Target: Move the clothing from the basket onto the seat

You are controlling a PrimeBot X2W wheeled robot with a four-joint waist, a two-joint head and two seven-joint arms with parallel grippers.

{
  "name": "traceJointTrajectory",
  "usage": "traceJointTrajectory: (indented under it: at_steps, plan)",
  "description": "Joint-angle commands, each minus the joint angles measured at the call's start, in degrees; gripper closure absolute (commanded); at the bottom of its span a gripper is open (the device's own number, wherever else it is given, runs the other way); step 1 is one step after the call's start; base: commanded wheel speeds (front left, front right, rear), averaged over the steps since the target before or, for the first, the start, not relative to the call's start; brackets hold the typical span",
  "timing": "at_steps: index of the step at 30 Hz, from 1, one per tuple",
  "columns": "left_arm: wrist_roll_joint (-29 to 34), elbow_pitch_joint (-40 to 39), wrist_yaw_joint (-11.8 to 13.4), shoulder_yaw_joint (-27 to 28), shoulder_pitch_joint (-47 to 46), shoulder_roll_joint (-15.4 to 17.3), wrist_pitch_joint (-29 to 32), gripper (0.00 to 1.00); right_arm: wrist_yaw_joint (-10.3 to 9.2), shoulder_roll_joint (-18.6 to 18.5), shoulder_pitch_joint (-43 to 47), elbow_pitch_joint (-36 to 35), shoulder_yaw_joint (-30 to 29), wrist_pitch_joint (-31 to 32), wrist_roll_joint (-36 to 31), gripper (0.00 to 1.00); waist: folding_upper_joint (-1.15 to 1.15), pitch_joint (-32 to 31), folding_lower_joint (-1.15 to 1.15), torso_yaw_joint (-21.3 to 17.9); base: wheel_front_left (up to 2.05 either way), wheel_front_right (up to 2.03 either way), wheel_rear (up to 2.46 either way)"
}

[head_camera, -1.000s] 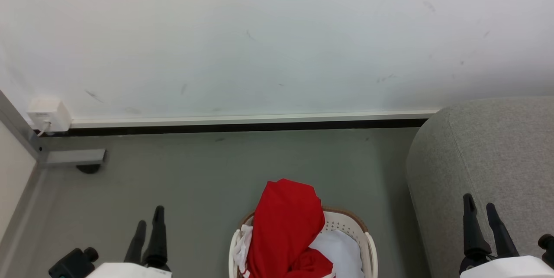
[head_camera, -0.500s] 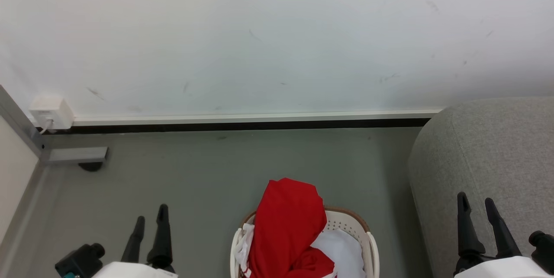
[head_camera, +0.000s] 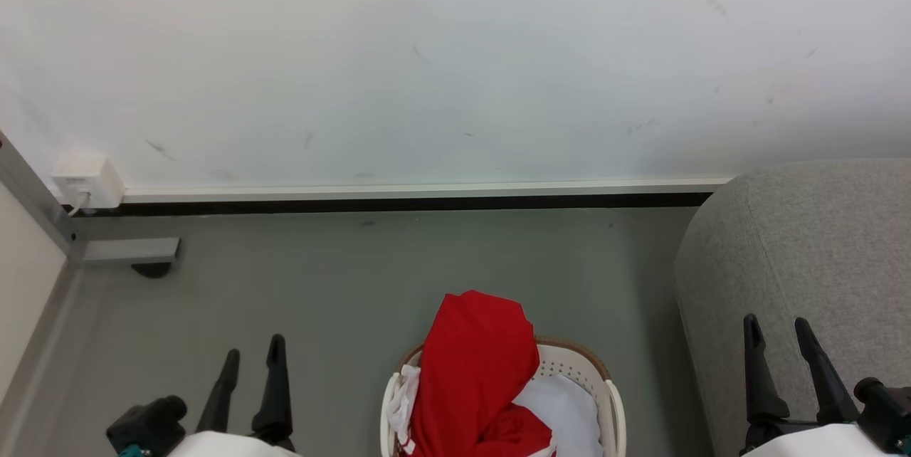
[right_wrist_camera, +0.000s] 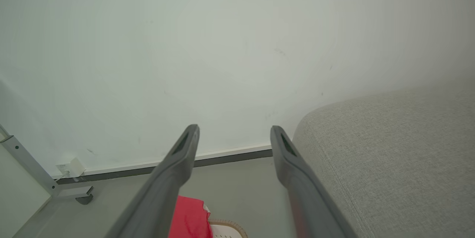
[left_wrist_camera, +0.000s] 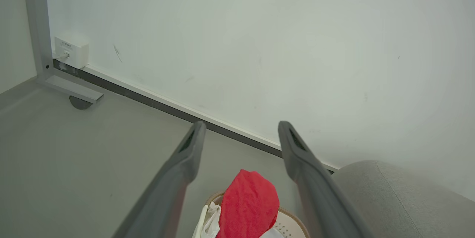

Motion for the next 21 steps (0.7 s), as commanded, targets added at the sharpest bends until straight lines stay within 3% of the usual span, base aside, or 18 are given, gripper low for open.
traceJointTrajectory:
  at_steps: [1,21]
  plan:
    - [2.0,-0.4,0.0,0.0,-0.4,0.5,-0.5,0.0,-0.08,-0.6,-0.8,-0.6,0.1,-0.6,-1.3,0.0,0.0,0.0,0.0,0.0,0.0,0.0,0.0]
    - [10.8,-0.4,0.5,-1.3,0.1,0.6,-2.9,0.0,-0.1,-0.7,-0.3,-0.1,-0.6,-3.0,-9.9,0.0,0.0,-0.2,0.0,0.4,0.0,0.0,0.0]
